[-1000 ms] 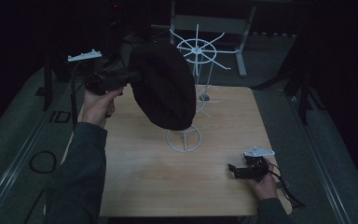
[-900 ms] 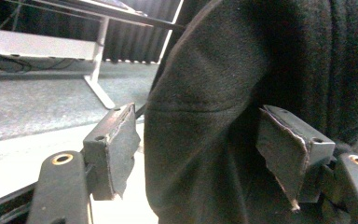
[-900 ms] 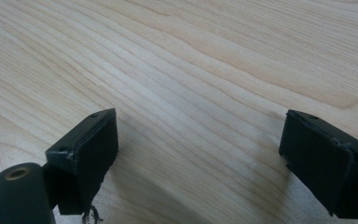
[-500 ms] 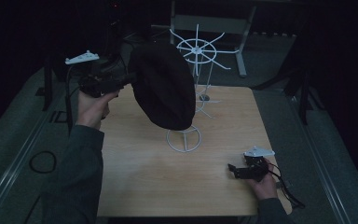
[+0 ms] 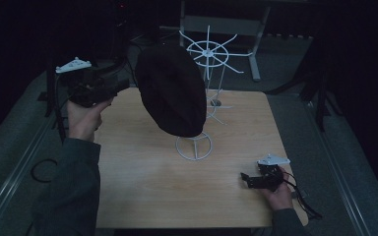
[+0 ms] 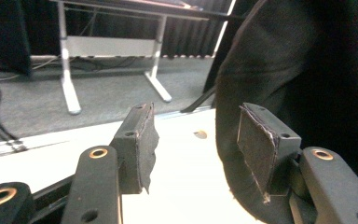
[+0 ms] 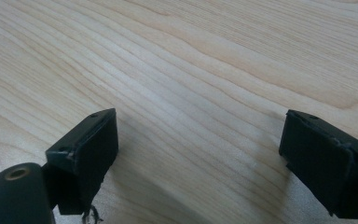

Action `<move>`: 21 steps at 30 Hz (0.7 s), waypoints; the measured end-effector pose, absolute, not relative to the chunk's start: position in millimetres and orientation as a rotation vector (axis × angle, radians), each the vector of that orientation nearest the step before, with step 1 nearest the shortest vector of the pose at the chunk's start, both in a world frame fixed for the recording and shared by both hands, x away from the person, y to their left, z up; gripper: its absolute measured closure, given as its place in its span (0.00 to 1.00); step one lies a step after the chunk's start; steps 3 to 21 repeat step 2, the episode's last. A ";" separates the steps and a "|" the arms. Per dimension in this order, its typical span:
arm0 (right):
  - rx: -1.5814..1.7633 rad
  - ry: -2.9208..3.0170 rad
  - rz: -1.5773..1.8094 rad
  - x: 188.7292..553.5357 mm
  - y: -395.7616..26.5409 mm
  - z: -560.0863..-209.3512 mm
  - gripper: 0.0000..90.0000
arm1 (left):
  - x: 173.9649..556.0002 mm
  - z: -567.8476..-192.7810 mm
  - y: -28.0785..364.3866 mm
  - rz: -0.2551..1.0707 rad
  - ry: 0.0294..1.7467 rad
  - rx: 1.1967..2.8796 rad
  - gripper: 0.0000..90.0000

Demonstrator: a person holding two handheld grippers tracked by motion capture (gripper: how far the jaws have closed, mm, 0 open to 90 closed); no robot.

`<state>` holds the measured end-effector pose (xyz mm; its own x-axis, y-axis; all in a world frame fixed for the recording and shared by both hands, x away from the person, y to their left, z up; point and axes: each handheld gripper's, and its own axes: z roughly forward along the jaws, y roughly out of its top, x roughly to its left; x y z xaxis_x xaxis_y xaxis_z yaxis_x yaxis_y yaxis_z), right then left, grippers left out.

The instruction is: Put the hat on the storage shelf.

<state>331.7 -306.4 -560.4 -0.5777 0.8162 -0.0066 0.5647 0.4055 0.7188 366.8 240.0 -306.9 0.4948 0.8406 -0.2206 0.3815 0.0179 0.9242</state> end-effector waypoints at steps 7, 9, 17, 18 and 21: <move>1.190 2.310 0.975 331.8 -306.4 -560.4 0.13 | 364.0 -306.0 239.8 0.517 1.095 1.600 0.52; 1.190 2.310 0.975 331.8 -306.4 -560.4 0.13 | 364.0 -306.0 239.8 0.517 1.095 1.600 0.52; 1.190 2.310 0.975 331.8 -306.4 -560.4 0.13 | 364.0 -306.0 239.8 0.517 1.095 1.600 0.52; 1.190 2.310 0.975 331.8 -306.4 -560.4 0.13 | 364.0 -306.0 239.8 0.517 1.095 1.600 0.52; 1.190 2.310 0.975 331.8 -306.4 -560.4 0.13 | 364.0 -306.0 239.8 0.517 1.095 1.600 0.52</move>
